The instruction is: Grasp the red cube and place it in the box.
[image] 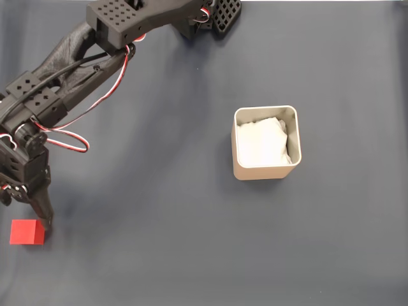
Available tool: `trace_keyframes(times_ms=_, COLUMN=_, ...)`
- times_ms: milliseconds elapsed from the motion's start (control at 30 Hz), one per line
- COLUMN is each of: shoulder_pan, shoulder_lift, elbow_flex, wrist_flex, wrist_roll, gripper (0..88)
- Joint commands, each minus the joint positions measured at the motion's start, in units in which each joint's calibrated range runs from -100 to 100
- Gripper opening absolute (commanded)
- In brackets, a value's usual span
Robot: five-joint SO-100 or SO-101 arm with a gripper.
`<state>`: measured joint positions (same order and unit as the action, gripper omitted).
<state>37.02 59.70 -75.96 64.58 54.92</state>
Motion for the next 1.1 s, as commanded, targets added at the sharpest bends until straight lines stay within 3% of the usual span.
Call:
trace_keyframes(times_ms=0, shoulder_pan=0.65, shoulder_lift=-0.03, elbow_flex=-3.81, wrist_flex=-1.43, wrist_roll=0.49, gripper=32.3)
trace_keyframes(times_ms=1067, shoulder_pan=-1.27, shoulder_lift=5.08, elbow_flex=-3.44, wrist_flex=-11.44, wrist_roll=-1.27, gripper=35.7)
